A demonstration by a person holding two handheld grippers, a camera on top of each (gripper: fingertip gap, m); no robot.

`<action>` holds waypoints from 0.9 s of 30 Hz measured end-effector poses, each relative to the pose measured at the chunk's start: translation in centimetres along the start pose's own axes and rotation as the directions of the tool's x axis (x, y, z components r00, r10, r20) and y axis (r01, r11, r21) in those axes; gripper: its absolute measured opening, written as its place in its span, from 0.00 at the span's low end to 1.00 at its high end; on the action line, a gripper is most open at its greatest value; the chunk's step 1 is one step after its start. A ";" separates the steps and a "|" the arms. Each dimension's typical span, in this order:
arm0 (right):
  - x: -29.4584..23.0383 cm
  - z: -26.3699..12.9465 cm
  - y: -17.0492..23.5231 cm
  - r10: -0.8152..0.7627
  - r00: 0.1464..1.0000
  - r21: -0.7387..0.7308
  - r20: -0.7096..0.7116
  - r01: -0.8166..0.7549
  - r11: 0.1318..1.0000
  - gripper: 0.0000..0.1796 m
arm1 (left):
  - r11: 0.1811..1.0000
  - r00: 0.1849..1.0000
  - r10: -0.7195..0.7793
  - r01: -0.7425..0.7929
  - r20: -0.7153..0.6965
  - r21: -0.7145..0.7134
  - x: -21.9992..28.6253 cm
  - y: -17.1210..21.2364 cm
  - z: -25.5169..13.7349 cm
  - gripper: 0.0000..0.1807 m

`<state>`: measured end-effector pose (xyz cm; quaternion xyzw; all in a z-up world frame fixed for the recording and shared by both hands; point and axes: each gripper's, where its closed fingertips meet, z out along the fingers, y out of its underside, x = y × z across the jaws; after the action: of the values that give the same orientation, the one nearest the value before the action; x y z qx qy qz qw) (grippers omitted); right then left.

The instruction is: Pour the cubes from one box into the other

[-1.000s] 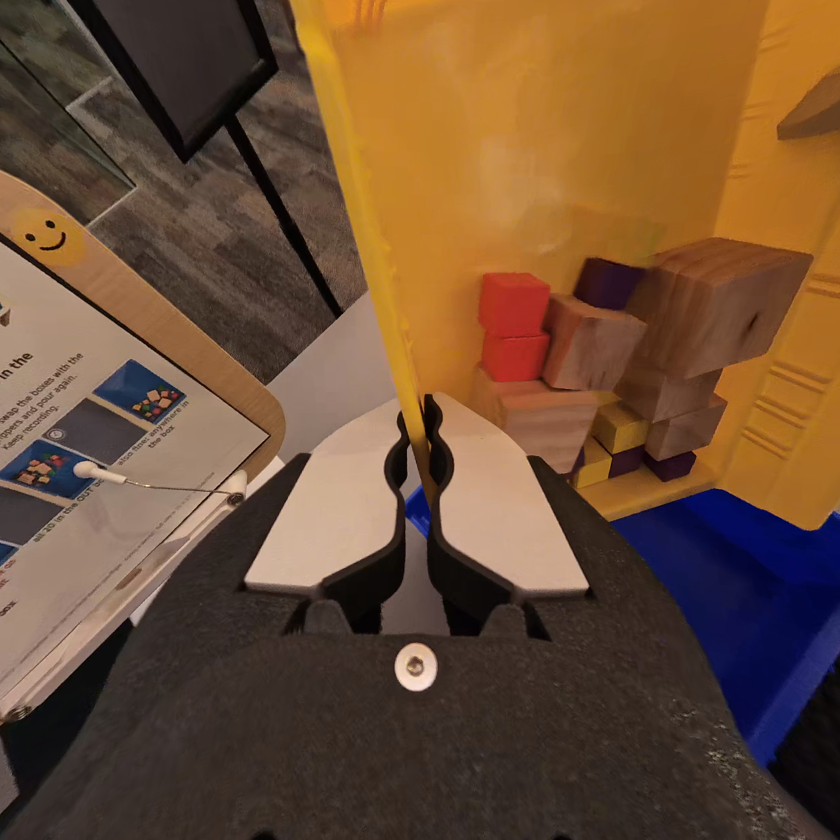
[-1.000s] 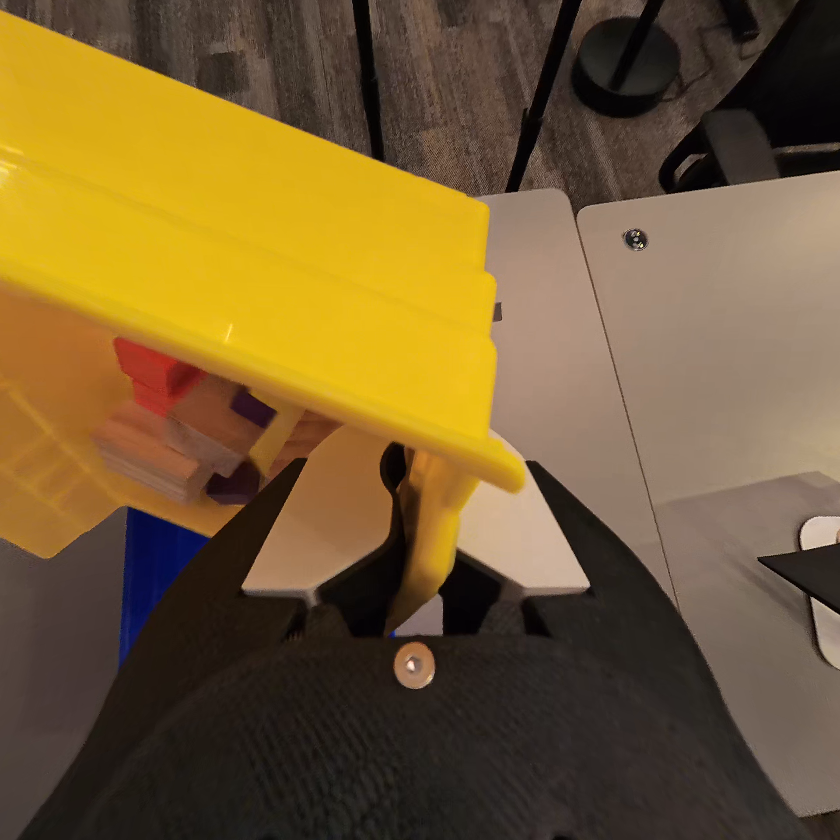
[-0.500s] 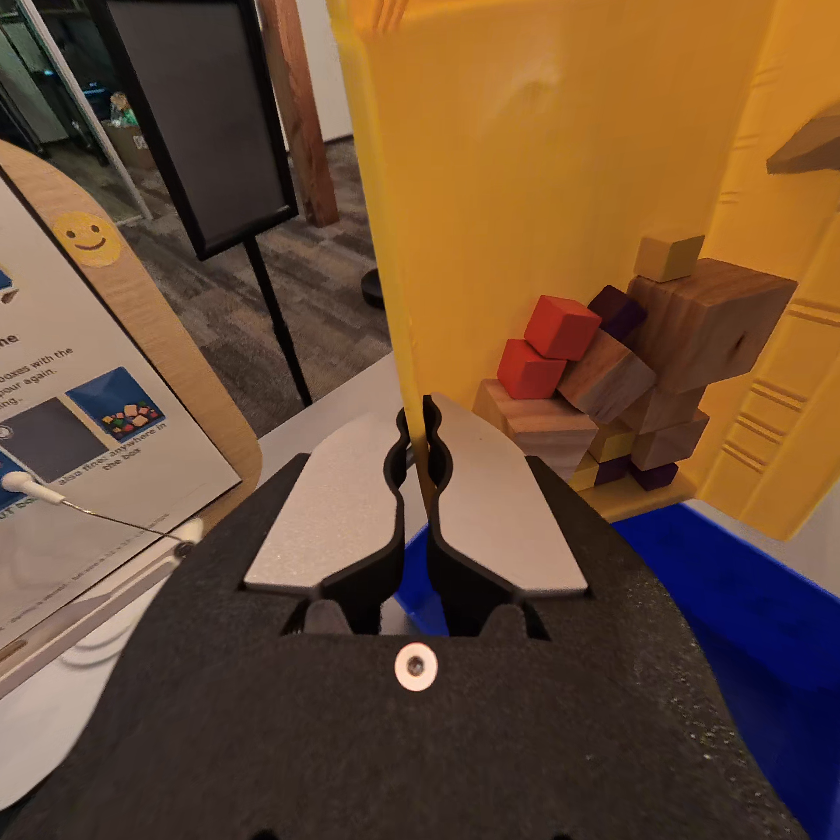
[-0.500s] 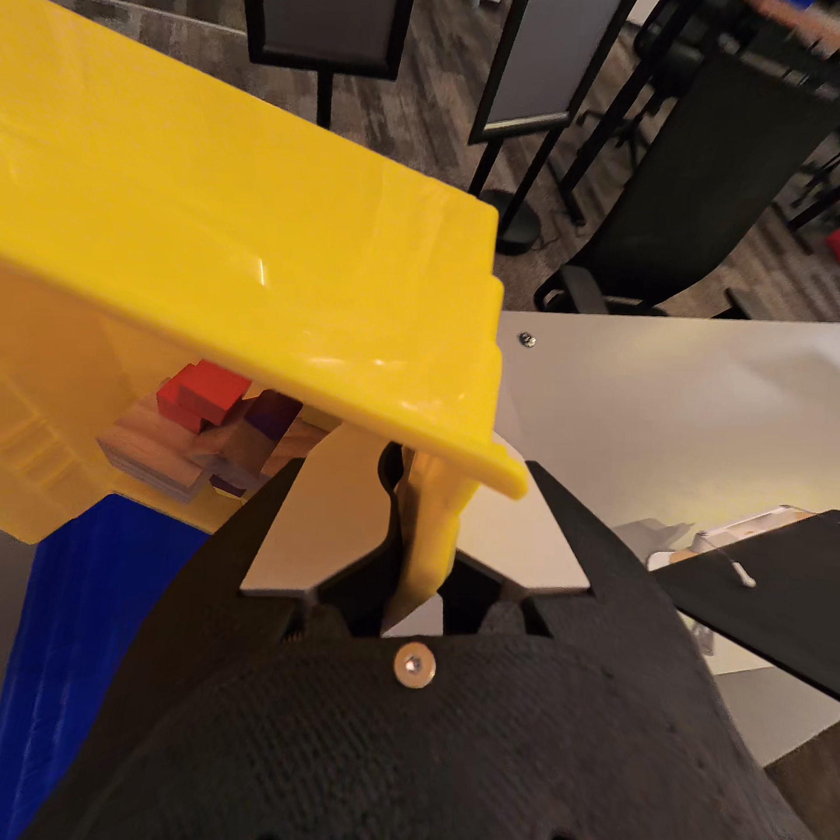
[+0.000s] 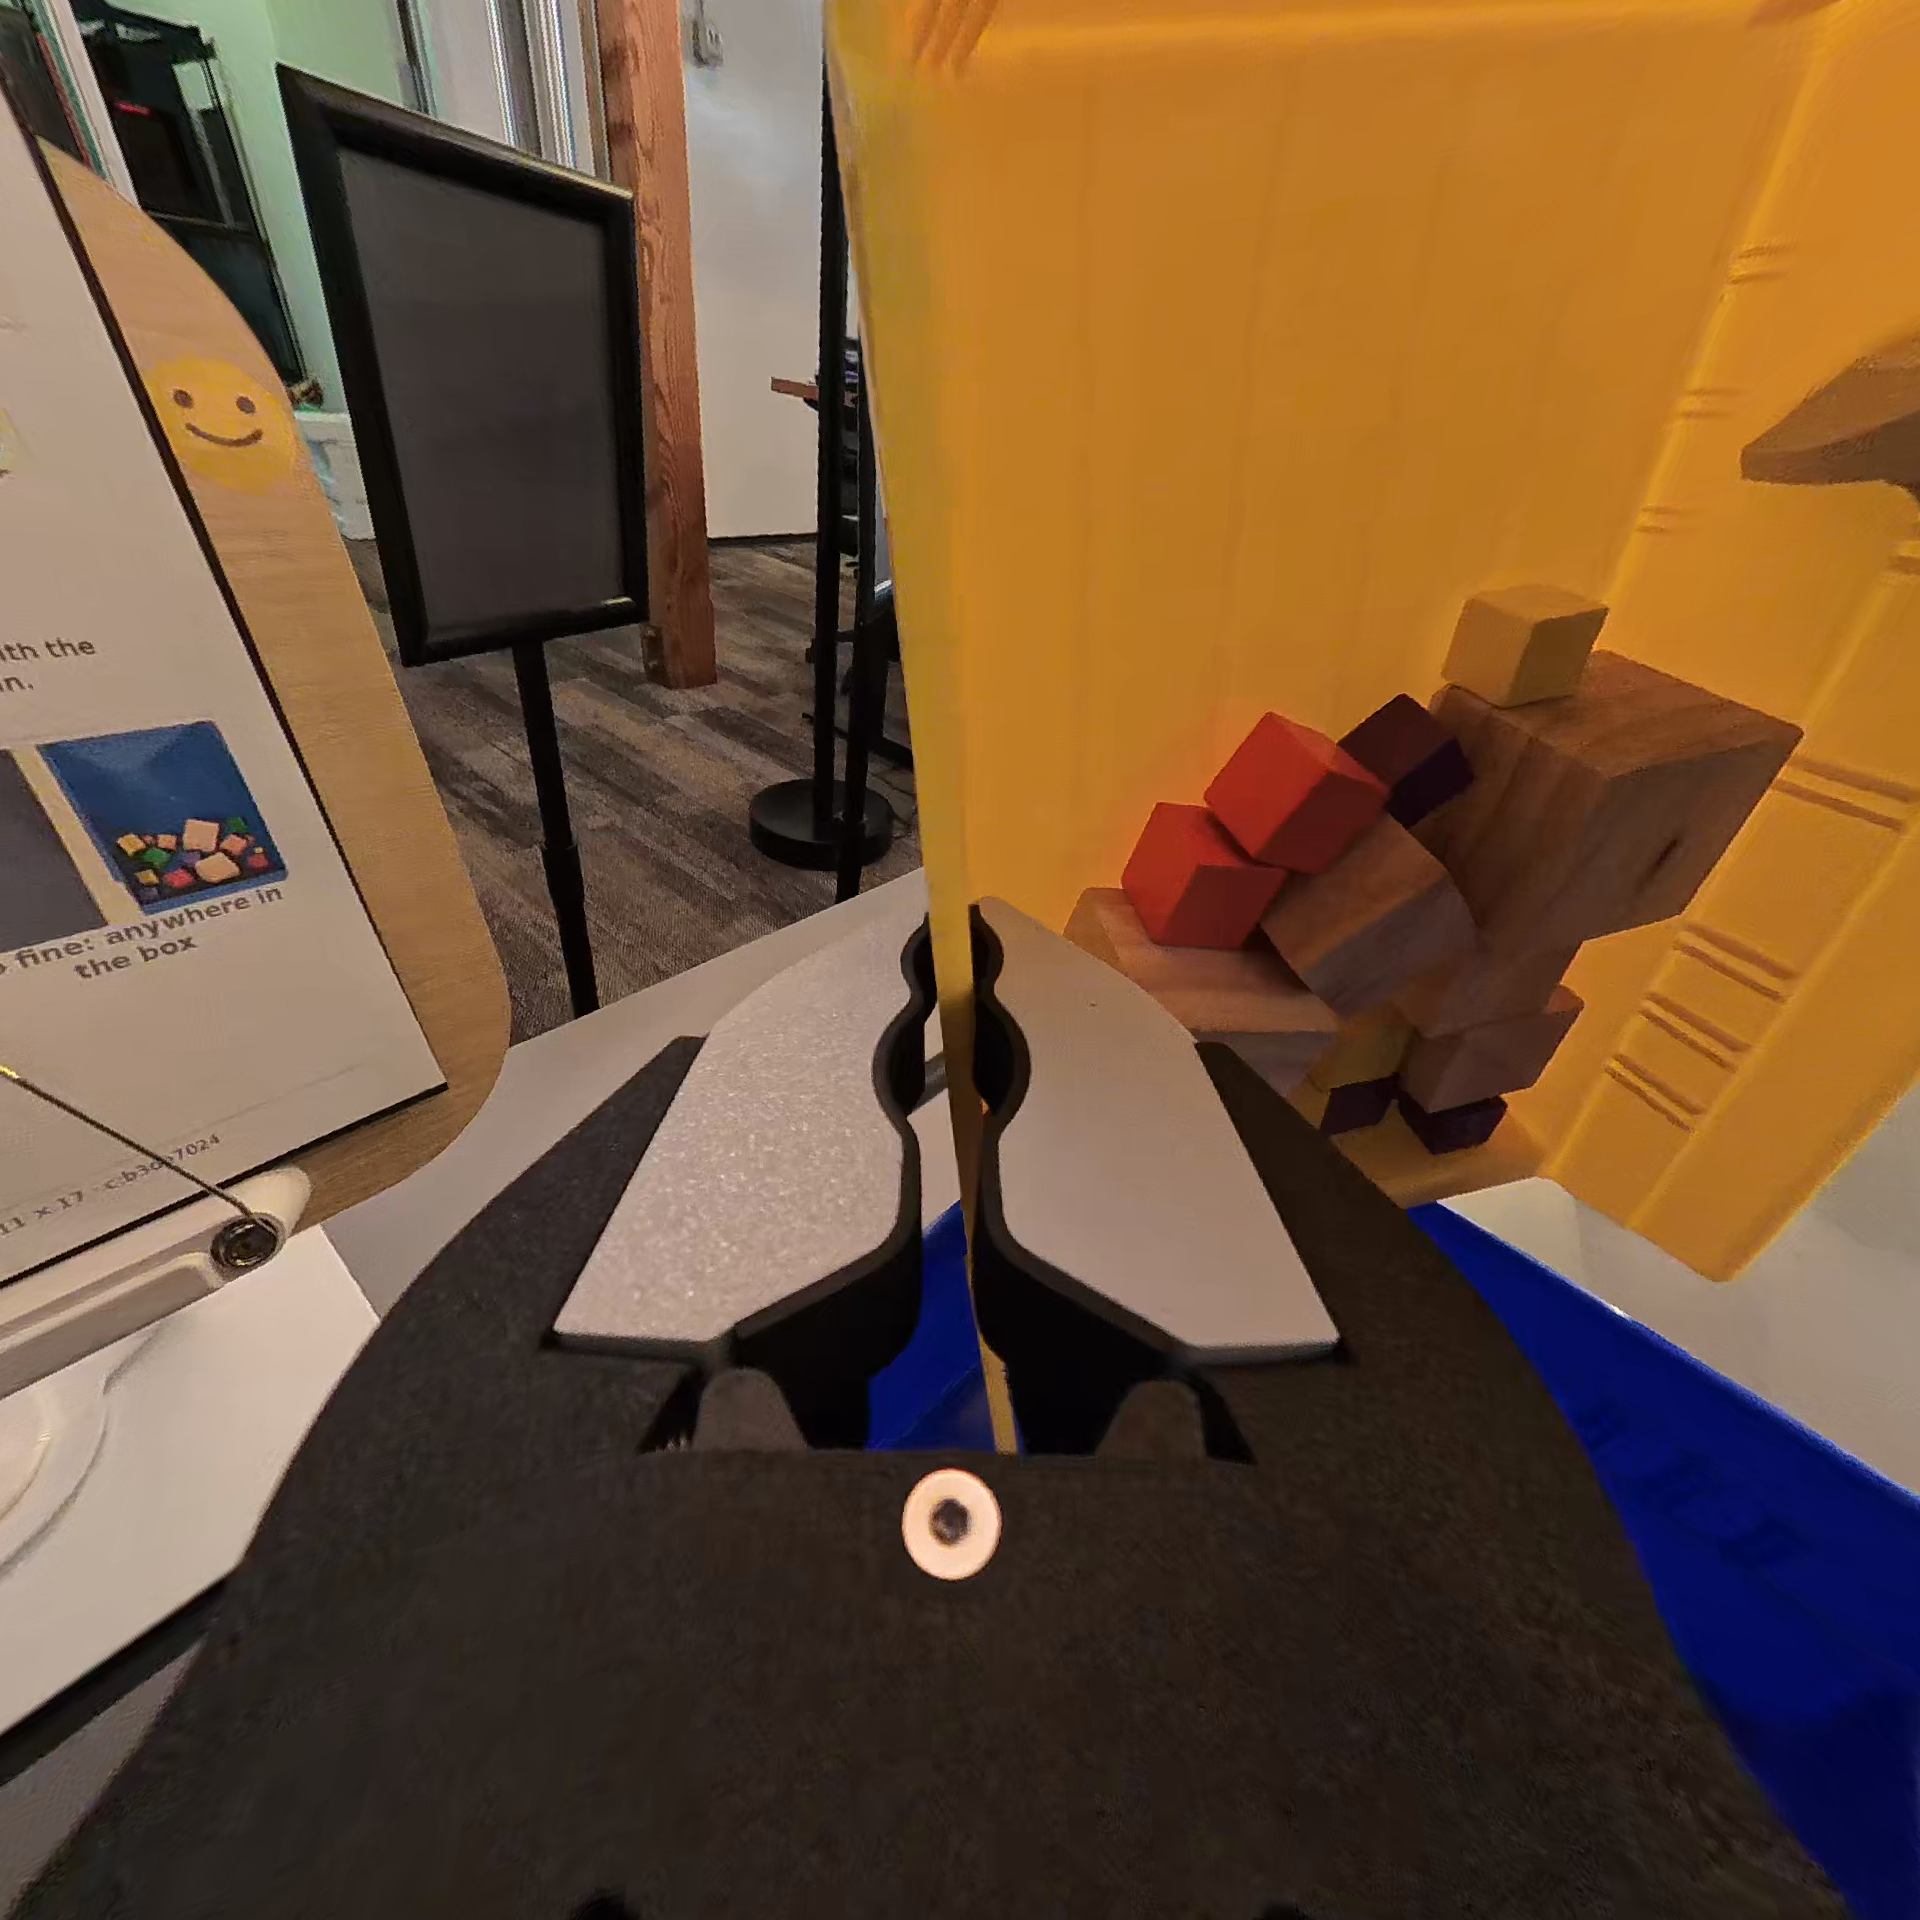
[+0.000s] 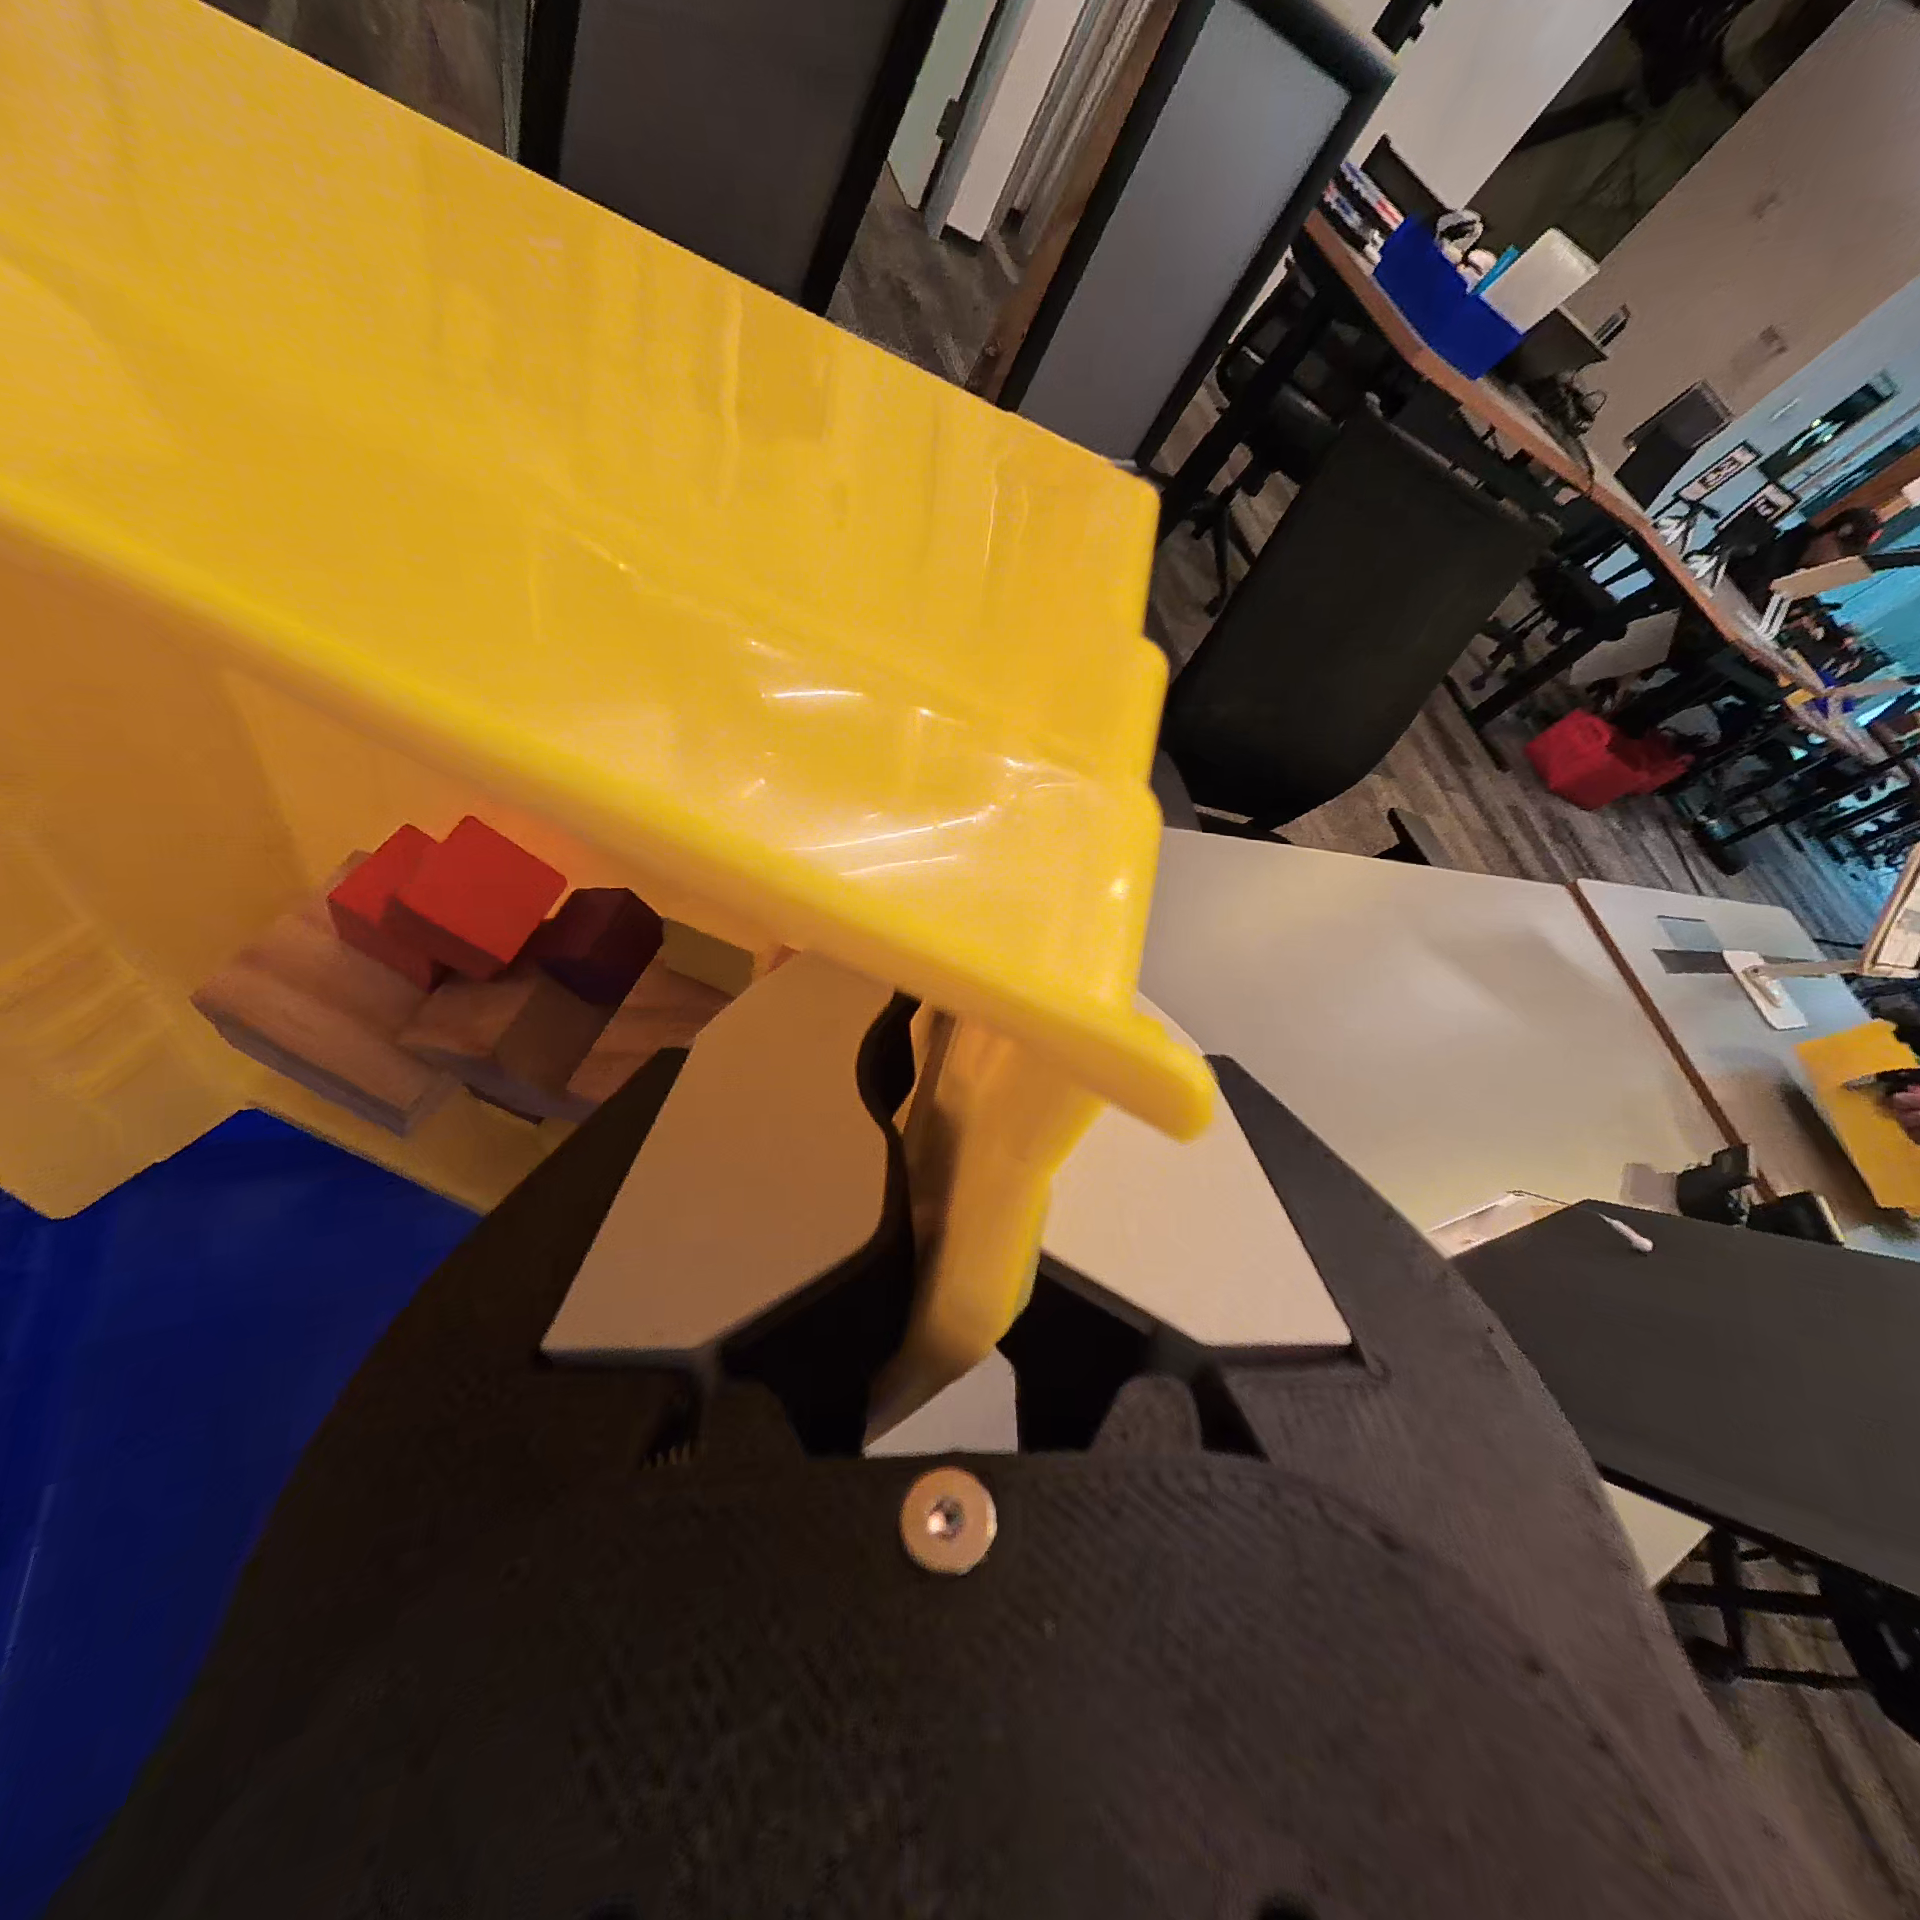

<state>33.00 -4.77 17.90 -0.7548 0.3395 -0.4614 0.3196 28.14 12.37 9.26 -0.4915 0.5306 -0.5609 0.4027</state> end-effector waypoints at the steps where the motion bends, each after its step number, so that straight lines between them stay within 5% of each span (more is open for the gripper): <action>1: -0.1 -0.2 -0.1 -0.010 1.000 0.005 -0.008 0.010 1.000 0.04 | 1.000 1.000 0.001 -0.001 -0.007 0.006 0.0 0.1 -0.1 0.02; 27: 0.8 -2.7 -0.6 -0.099 0.987 0.107 -0.128 0.113 0.988 0.05 | 0.999 0.999 -0.003 0.005 -0.044 0.042 1.6 0.5 0.1 0.02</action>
<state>30.96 -5.54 19.78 -0.7227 0.2909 -0.5417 0.3157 27.90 10.72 8.93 -0.4715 0.5266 -0.5834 0.4001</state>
